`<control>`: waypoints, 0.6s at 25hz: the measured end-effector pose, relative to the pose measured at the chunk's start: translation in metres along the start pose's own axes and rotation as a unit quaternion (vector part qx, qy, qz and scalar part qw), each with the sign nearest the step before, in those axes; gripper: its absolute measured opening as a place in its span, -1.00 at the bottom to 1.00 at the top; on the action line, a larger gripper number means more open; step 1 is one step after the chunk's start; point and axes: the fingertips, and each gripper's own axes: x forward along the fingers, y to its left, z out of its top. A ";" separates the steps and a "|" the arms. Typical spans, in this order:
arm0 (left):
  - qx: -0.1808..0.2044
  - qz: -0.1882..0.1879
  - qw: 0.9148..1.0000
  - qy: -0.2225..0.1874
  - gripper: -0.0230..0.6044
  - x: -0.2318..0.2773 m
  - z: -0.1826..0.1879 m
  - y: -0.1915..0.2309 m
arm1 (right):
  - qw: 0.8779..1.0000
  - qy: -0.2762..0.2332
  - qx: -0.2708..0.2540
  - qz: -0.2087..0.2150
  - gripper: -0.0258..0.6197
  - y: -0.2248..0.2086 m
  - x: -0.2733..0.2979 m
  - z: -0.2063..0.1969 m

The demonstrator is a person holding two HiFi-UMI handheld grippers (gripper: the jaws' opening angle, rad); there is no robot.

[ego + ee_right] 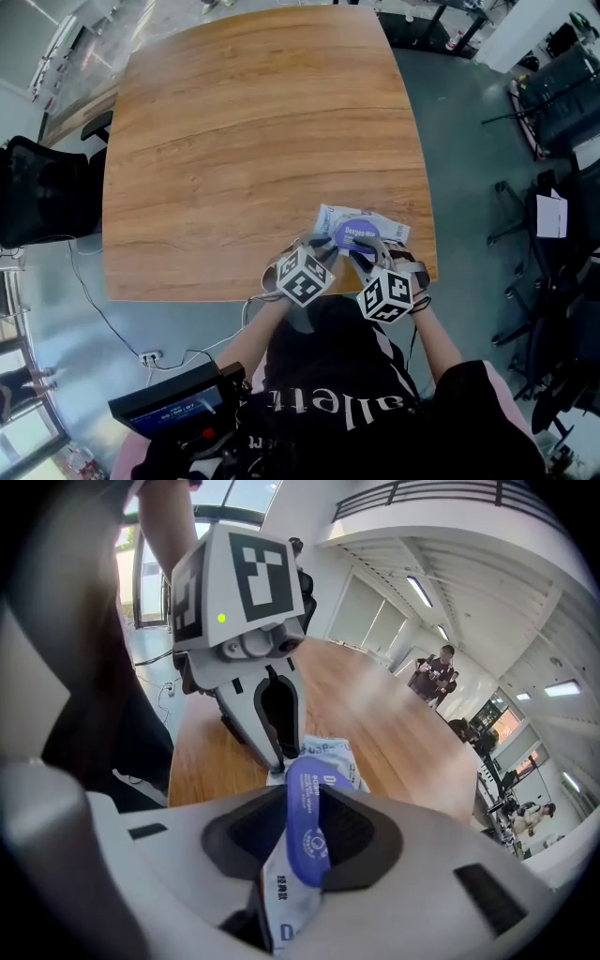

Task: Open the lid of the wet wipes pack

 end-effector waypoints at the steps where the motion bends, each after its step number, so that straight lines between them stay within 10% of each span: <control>1: 0.000 -0.001 1.000 0.001 -0.65 0.000 0.000 0.000 | 1.000 -0.003 -0.002 -0.002 -0.59 0.000 -0.001 0.001; 8: 0.009 0.001 1.000 0.004 -0.65 0.001 -0.002 0.003 | 0.988 -0.084 0.065 -0.112 -0.80 -0.071 -0.033 0.031; 15: -0.003 0.002 1.000 0.001 -0.65 0.000 -0.002 0.004 | 0.981 -0.067 0.136 -0.118 -0.80 -0.131 -0.007 0.018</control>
